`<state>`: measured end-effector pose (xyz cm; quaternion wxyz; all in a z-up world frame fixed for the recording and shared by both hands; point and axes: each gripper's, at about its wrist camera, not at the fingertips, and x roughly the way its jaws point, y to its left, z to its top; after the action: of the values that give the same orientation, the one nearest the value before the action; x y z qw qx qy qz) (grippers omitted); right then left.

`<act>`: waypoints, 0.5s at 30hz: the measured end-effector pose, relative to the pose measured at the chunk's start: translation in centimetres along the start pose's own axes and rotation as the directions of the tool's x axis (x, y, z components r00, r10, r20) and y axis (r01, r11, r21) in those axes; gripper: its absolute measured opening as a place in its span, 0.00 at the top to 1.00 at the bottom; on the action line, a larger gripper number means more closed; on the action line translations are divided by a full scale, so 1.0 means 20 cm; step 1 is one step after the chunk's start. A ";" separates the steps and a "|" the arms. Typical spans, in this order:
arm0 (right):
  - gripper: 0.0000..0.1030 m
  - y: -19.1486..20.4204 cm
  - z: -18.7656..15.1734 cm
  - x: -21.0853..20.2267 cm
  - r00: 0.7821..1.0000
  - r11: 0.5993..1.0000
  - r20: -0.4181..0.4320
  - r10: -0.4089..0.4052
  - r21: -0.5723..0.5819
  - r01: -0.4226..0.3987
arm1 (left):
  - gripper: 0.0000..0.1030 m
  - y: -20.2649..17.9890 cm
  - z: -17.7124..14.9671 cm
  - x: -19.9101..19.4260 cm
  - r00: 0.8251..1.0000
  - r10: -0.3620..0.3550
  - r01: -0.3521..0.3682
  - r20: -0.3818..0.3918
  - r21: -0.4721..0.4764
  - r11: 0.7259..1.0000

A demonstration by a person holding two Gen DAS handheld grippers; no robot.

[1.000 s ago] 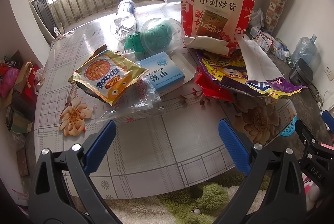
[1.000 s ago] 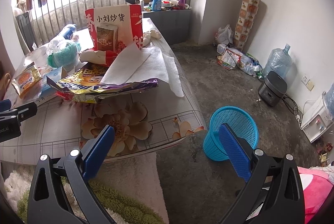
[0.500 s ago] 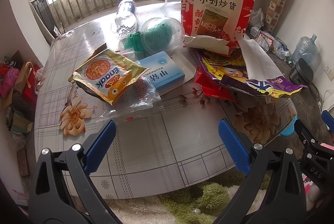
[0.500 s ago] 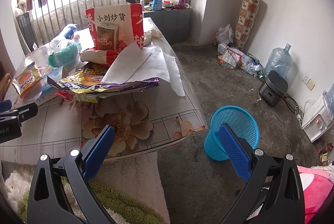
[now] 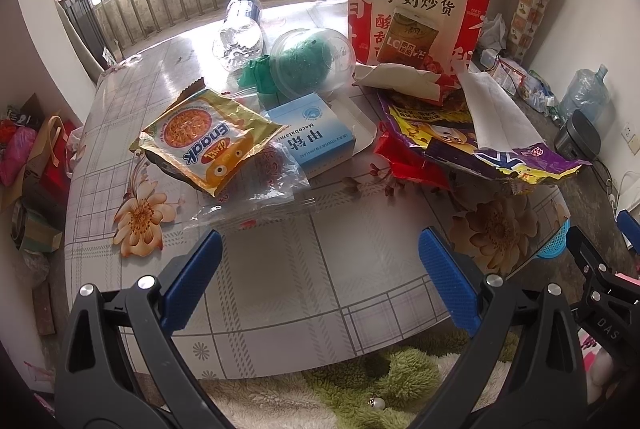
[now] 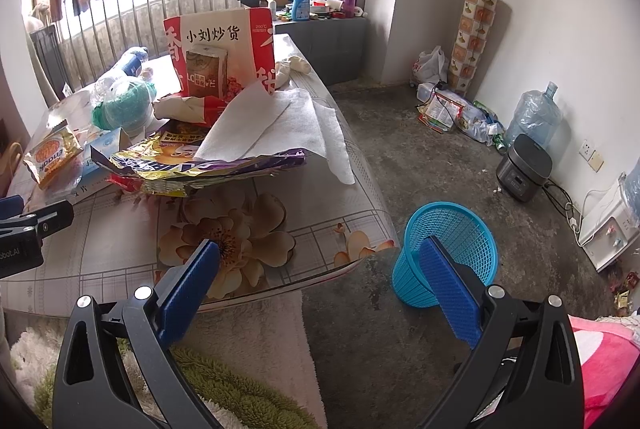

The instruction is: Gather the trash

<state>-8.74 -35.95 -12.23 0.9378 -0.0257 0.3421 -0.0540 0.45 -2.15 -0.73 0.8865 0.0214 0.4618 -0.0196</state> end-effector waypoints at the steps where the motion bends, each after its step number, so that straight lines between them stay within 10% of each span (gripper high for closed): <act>1: 0.06 0.00 0.00 0.00 1.000 1.000 0.000 0.000 0.000 0.000 | 0.08 0.00 0.00 0.00 1.000 0.000 0.000 -0.001 0.001 1.000; 15: 0.06 -0.01 0.03 -0.02 1.000 0.999 0.026 0.004 0.048 -0.006 | 0.08 0.01 0.00 0.01 1.000 -0.028 0.028 0.004 0.005 1.000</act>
<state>-8.74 -36.14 -11.46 0.9426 -0.0031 0.3284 -0.0595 0.57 -1.98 -0.80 0.8870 0.0168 0.4602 -0.0333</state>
